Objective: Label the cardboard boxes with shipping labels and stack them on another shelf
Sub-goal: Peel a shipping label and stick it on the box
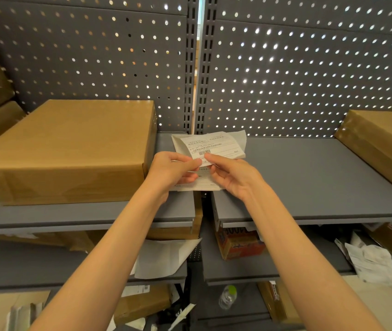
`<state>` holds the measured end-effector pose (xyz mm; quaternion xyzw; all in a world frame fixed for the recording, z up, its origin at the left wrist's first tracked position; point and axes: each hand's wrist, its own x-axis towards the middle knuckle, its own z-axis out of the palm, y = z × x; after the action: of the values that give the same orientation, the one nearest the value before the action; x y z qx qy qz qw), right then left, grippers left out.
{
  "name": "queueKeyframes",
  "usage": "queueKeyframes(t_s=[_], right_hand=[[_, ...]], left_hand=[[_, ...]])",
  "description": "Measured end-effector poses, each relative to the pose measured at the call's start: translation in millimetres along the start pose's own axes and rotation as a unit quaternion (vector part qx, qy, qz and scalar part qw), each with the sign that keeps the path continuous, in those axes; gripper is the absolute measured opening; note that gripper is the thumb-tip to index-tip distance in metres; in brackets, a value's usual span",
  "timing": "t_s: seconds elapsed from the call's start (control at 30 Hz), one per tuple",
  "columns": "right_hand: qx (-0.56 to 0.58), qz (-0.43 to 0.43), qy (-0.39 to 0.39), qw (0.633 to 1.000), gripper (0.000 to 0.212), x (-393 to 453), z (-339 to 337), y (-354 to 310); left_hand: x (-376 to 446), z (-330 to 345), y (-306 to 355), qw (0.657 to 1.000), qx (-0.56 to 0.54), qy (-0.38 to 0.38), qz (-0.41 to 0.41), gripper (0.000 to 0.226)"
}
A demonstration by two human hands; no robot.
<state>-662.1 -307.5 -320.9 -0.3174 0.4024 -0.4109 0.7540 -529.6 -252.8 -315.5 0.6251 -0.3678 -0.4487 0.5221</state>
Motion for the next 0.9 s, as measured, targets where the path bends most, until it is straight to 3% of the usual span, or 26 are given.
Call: queueKeyframes(t_s=[0.23, 0.37, 0.9], right_hand=[[0.059, 0.009, -0.001, 0.998, 0.010, 1, 1, 0], [0.101, 0.008, 0.015, 0.995, 0.019, 3, -4, -5], [0.133, -0.052, 0.009, 0.990, 0.015, 8, -12, -16]], left_hand=[[1, -1, 1, 1.000, -0.001, 0.012, -0.007, 0.013], [-1, -1, 2, 1.000, 0.004, 0.016, -0.007, 0.011], [-12, 1, 10, 1.000, 0.002, -0.001, 0.001, 0.015]])
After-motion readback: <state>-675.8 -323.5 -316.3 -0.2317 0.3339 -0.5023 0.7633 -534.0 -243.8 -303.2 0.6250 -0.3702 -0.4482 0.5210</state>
